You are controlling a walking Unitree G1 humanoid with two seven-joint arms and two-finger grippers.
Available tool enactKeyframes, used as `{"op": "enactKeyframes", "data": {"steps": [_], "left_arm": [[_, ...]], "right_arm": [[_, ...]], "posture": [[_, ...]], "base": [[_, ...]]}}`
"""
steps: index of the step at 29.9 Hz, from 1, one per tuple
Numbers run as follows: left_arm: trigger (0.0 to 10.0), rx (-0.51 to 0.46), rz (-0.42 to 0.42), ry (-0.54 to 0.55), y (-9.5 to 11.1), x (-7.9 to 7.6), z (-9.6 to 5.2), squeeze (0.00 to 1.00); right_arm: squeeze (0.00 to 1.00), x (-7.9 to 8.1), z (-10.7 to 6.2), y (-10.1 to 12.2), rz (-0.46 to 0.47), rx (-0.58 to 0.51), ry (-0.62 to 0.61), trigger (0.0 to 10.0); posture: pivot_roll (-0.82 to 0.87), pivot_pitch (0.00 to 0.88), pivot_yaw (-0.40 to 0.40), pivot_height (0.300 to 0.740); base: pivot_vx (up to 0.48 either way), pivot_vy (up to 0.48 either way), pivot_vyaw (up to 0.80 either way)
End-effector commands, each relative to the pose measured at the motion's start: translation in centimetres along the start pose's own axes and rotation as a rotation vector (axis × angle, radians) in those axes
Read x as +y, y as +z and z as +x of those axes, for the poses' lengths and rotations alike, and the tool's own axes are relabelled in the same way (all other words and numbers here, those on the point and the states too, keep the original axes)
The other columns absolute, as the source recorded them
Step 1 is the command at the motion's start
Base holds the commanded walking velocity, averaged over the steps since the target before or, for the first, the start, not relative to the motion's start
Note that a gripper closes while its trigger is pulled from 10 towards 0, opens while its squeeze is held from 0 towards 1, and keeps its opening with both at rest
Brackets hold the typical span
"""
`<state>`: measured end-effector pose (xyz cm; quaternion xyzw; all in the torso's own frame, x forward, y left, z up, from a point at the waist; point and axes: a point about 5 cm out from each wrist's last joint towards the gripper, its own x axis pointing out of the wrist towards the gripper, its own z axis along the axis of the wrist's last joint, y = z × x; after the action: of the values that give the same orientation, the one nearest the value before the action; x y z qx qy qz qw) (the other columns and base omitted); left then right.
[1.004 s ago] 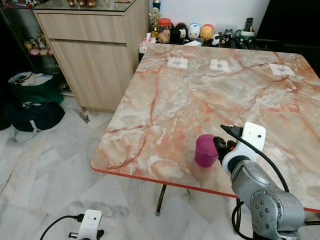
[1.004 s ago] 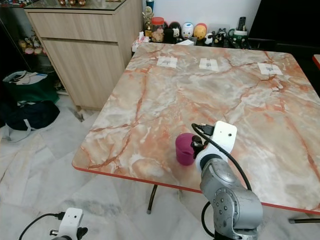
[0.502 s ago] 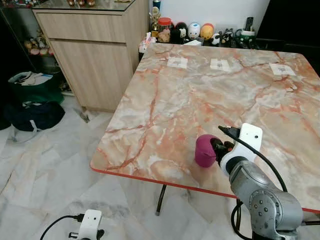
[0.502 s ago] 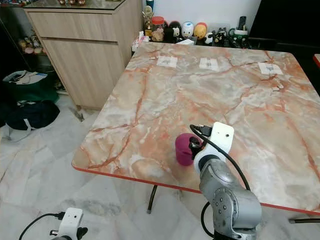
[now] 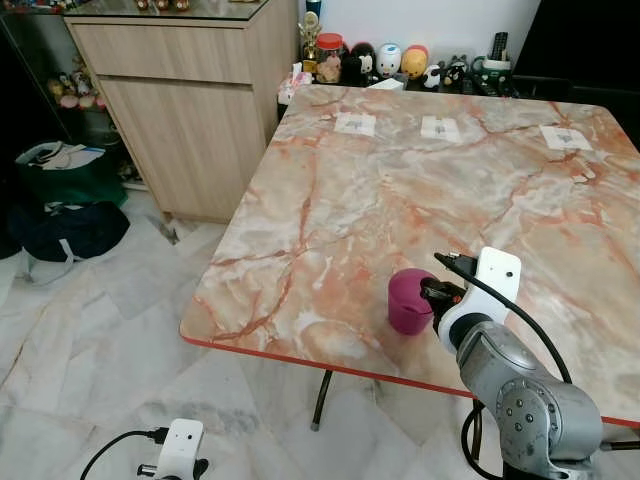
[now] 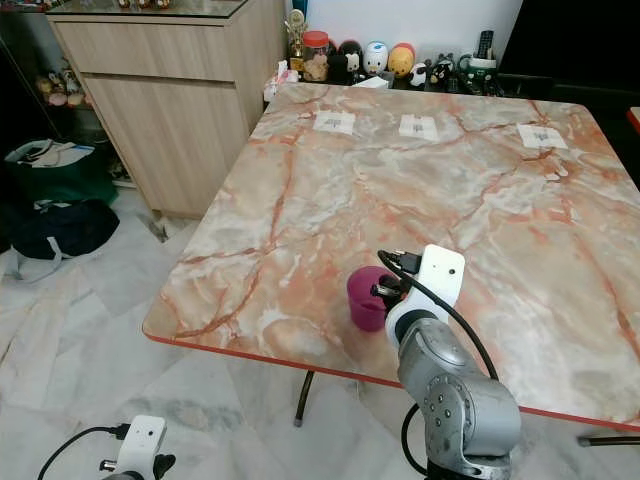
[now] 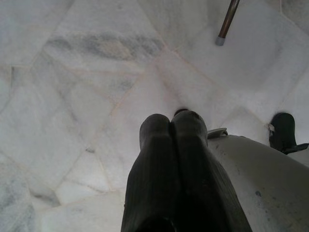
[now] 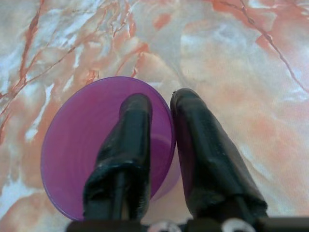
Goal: Setting the table
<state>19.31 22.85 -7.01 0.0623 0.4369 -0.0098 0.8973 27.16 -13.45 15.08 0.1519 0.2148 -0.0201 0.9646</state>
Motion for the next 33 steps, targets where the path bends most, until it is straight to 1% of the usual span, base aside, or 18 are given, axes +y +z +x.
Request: {"op": "enactKeyframes", "data": {"steps": [1,9,13,17,18,21,22,23,24,25,28,30,31,33], "left_arm": [[10.0,0.021,-0.006,0.0,-0.5,0.0,-0.1,0.0],[10.0,0.024,-0.004,-0.003,-0.5,0.0,-0.1,0.0],[10.0,0.023,-0.004,-0.002,-0.5,0.0,-0.1,0.0],[10.0,0.023,-0.004,-0.001,-0.5,0.0,-0.1,0.0],[10.0,0.023,-0.003,-0.001,-0.5,-0.1,-0.1,0.0],[10.0,0.022,-0.004,0.0,-0.5,-0.1,-0.1,0.0],[10.0,0.021,-0.004,0.0,-0.5,-0.1,-0.1,0.0],[10.0,0.021,-0.003,0.0,-0.5,-0.1,-0.1,0.0],[10.0,0.021,-0.003,0.0,-0.5,-0.1,0.0,0.0],[10.0,0.02,-0.002,0.0,-0.4,-0.1,0.0,0.0],[10.0,0.015,0.011,-0.001,-0.3,-0.1,0.0,0.0],[10.0,0.013,0.013,-0.001,-0.3,-0.1,0.0,0.0],[10.0,0.009,0.016,0.0,-0.2,-0.1,0.0,0.0],[10.0,0.008,0.017,0.001,-0.2,-0.1,0.0,0.0]], "right_arm": [[0.0,0.0,0.1,-0.5,0.013,0.018,0.003,0.0],[0.0,-0.1,0.2,-0.5,0.013,0.014,-0.002,0.0],[0.0,-0.3,0.4,-0.1,0.032,-0.027,-0.012,0.0],[0.0,-0.8,0.6,0.0,0.039,-0.044,-0.028,0.0],[0.0,-1.3,0.7,0.0,0.032,-0.053,-0.046,0.0],[0.0,-2.2,0.9,0.8,-0.019,-0.134,-0.093,0.0],[0.0,-2.6,1.0,1.4,-0.058,-0.186,-0.12,0.5],[0.0,-2.8,1.0,1.6,-0.07,-0.204,-0.129,0.5],[0.0,-2.9,1.1,1.7,-0.079,-0.219,-0.136,4.2],[0.0,-3.4,1.4,1.9,-0.102,-0.25,-0.155,10.0],[0.0,-4.0,2.0,2.2,-0.087,-0.283,-0.167,10.0],[0.0,-4.0,2.1,2.4,-0.084,-0.296,-0.167,10.0],[0.0,-3.9,2.2,2.8,-0.114,-0.319,-0.168,10.0],[0.0,-3.9,2.2,3.1,-0.116,-0.334,-0.17,10.0]], "posture": [[0.08,0.089,-0.024,0.74],[0.08,0.087,-0.023,0.74],[0.07,0.088,-0.025,0.74],[0.07,0.087,-0.024,0.74],[0.07,0.087,-0.024,0.74],[0.07,0.086,-0.024,0.74],[0.06,0.084,-0.025,0.74],[0.06,0.084,-0.025,0.74],[0.06,0.083,-0.025,0.74],[0.05,0.081,-0.021,0.74],[0.05,0.08,-0.022,0.74],[0.05,0.08,-0.022,0.74],[0.05,0.079,-0.022,0.74],[0.05,0.078,-0.023,0.74]], "base": [[0.0,0.0,0.0],[0.0,0.0,0.0],[0.0,0.0,0.0],[0.0,0.0,0.0],[0.0,0.0,0.0],[0.0,0.0,0.0],[0.0,0.0,0.0],[0.0,0.0,0.0],[0.0,0.0,0.0],[0.0,0.0,0.0],[0.0,0.0,0.0],[0.0,0.0,0.0],[0.0,-0.277,0.0],[0.0,-0.319,0.0]]}}
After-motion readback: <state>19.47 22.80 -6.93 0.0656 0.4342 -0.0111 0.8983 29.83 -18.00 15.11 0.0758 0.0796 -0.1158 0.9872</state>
